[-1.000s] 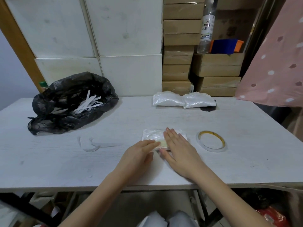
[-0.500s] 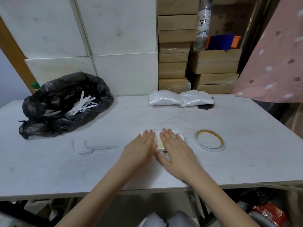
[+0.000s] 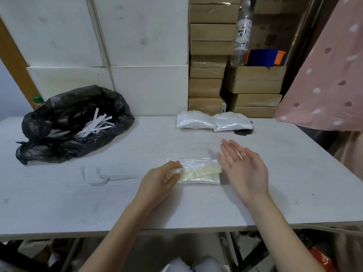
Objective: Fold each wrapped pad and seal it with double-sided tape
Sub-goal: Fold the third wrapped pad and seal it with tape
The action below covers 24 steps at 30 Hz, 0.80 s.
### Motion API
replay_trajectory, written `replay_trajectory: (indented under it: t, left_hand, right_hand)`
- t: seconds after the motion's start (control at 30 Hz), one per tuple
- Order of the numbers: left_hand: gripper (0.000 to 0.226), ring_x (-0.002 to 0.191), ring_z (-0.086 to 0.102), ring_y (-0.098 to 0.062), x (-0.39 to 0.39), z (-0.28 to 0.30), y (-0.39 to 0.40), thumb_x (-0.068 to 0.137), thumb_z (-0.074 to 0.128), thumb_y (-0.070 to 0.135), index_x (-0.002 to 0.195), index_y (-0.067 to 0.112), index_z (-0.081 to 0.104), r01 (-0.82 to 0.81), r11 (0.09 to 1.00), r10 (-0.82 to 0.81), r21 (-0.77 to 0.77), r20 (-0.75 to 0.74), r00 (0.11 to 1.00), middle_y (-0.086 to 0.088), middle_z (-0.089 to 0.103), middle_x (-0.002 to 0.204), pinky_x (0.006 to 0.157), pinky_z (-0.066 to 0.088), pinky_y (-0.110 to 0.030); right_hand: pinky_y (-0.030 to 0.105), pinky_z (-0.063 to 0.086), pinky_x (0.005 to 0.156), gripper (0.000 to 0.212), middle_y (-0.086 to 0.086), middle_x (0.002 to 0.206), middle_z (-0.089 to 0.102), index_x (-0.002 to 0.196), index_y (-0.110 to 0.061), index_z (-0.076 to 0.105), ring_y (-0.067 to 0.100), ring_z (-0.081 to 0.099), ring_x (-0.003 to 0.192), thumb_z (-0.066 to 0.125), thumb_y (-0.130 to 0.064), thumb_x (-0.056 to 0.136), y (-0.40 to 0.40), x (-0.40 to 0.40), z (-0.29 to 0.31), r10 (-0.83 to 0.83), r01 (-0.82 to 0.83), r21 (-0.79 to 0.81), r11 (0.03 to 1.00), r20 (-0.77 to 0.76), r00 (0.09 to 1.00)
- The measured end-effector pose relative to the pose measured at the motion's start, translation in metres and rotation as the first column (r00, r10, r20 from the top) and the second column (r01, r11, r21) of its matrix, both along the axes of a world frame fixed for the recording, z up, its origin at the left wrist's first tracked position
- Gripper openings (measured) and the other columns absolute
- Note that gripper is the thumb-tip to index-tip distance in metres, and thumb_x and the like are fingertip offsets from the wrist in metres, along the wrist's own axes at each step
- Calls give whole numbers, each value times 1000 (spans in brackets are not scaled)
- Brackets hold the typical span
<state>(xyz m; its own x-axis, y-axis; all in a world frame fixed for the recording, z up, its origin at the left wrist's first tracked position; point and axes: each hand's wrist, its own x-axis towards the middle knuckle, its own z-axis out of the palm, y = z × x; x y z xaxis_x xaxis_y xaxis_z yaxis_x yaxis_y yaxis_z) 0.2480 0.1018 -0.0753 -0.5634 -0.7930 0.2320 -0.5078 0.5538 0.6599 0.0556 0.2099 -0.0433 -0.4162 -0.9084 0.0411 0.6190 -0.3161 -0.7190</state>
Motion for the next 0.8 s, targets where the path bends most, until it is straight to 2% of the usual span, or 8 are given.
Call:
replay_trajectory:
  t: [0.07, 0.1, 0.17, 0.23, 0.3, 0.47, 0.63, 0.8]
  left_hand:
    - [23, 99, 63, -13, -1, 3, 1, 89, 57, 24, 111, 30, 62, 3, 997, 0, -76, 36, 999, 20, 64, 116, 84, 42, -23]
    - [22, 99, 62, -14, -2, 4, 1, 89, 57, 23, 110, 28, 62, 14, 993, -9, -115, 50, 999, 18, 63, 117, 86, 40, -22]
    - [24, 100, 61, -14, -4, 5, -4, 86, 53, 26, 107, 25, 64, 50, 982, -32, -183, 96, 995, 15, 63, 117, 91, 37, -24]
    - [36, 99, 61, -14, -5, 3, -11, 77, 42, 36, 102, 24, 65, 95, 967, -62, -235, 145, 987, 13, 64, 113, 90, 38, -27]
    - [40, 98, 59, -16, -5, -3, -17, 71, 39, 41, 95, 24, 67, 121, 943, -73, -309, 162, 984, 8, 66, 107, 82, 37, -27]
    - [25, 93, 50, -17, -5, -4, -18, 72, 47, 27, 89, 21, 64, 140, 851, -76, -506, 146, 986, -2, 66, 100, 73, 38, -24]
    - [66, 79, 59, -19, -13, -1, -3, 67, 55, -9, 114, 37, 50, 225, 865, -142, -448, 213, 967, 4, 62, 97, 53, 44, -24]
    - [48, 92, 56, -18, -9, 4, -1, 82, 36, 8, 105, 36, 67, 232, 885, -173, -403, 178, 969, 5, 58, 105, 61, 42, -26]
  right_hand:
    - [27, 38, 108, 39, 2, 133, 56, 116, -11, 61, 10, 47, 127, 65, -13, 77, 12, -16, 5, -171, 179, 2, 984, -282, 944]
    - [18, 33, 108, 39, -3, 137, 52, 119, -16, 59, 5, 42, 131, 62, -3, 82, 17, -25, 8, -202, 273, 34, 961, -588, 783]
    - [8, 20, 107, 56, -12, 150, 27, 132, -25, 46, 1, 15, 142, 63, -3, 83, 25, -50, 0, 45, 379, 165, 911, -951, 306]
    - [25, 11, 115, 85, -13, 156, 2, 145, -32, 22, 3, -9, 143, 70, -26, 75, 33, -70, -12, 392, 415, 400, 817, -913, 109]
    - [35, 7, 118, 96, -8, 157, 4, 148, -30, 15, 9, -9, 144, 73, -39, 72, 37, -77, -21, 525, 415, 525, 743, -842, 124]
    - [24, 32, 102, 82, -10, 130, 42, 137, -18, 40, 7, 42, 119, 79, -40, 68, 38, -64, -24, 310, 514, 328, 792, -943, 124]
    - [10, 49, 77, 50, 3, 114, 60, 119, -17, 58, -5, 62, 93, 77, -15, 73, 30, -39, 5, -66, 457, 208, 865, -856, 513]
    - [6, 47, 71, 41, 1, 104, 59, 108, -15, 63, -8, 62, 77, 77, -13, 70, -1, 2, 26, -38, 295, 131, 946, -863, 504]
